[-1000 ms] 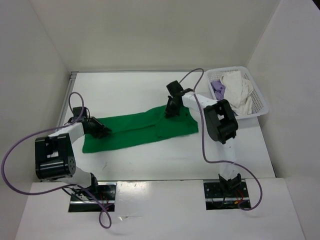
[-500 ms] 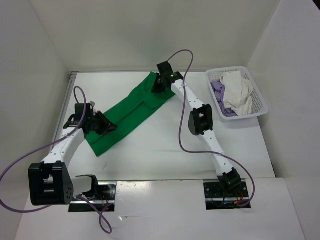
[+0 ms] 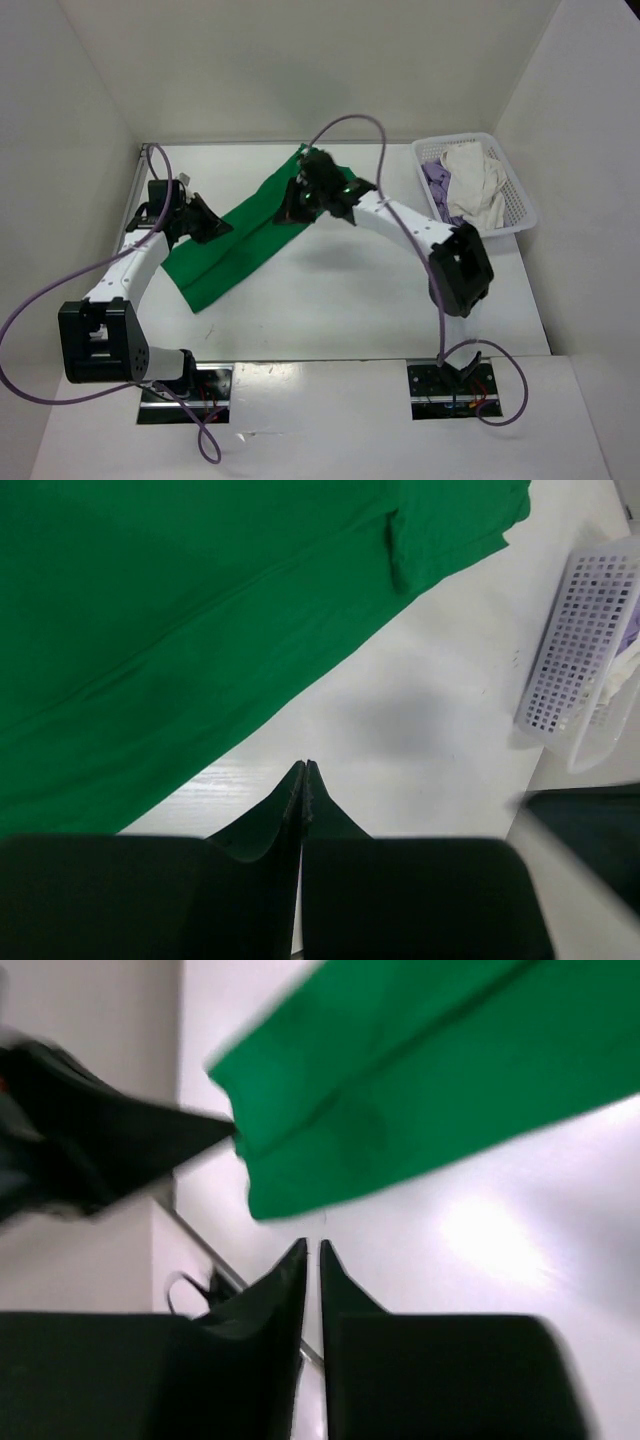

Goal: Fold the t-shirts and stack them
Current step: Rotate the tshirt 60 degrees

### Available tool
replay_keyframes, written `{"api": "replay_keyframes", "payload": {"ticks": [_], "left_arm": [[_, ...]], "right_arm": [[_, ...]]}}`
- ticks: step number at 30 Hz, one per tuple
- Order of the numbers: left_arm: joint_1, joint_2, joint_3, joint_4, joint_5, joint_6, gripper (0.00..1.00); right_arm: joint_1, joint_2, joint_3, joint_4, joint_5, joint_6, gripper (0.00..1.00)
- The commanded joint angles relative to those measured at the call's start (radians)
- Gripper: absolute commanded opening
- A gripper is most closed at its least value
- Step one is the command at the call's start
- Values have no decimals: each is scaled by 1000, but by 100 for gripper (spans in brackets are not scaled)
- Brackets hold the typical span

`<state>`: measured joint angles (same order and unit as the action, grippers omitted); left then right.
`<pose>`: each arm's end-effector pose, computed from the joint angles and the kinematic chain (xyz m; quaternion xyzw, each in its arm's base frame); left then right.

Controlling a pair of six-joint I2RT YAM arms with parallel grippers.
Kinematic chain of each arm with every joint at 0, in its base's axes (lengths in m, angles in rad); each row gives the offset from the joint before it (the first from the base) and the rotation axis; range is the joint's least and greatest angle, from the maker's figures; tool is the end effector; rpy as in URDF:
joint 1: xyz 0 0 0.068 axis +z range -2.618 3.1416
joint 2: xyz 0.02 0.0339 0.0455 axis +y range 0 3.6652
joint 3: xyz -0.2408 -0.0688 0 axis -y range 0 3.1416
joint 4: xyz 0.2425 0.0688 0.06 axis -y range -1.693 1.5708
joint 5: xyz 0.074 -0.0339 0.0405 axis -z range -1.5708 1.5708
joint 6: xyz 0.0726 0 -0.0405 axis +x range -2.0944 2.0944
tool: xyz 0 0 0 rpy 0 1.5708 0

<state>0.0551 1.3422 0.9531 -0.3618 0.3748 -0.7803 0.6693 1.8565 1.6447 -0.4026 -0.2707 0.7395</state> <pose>0.3170 -0.0091 0.2150 -0.2977 0.8537 -0.2987 0.3055 0.3449 0.2976 0.2692 -0.0312 0.8813 0.3866 0.2699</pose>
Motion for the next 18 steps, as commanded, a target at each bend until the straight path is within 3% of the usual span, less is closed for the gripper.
{"api": "replay_keyframes", "payload": {"ticks": [1,5,9,18], "left_arm": [[-3,12,55,40,12,29,0],[-3,12,44,49,21,20,0],[-3,-8,9,49,21,19,0],[-37,-9,-10,70,21,19,0]], "right_arm": [[76,111,-74,140,-76,87,17],[111,184,-88,220,-87,165,34],[111,236,-124,223,-35,215,42],[111,371,-97,225,88,290,44]]}}
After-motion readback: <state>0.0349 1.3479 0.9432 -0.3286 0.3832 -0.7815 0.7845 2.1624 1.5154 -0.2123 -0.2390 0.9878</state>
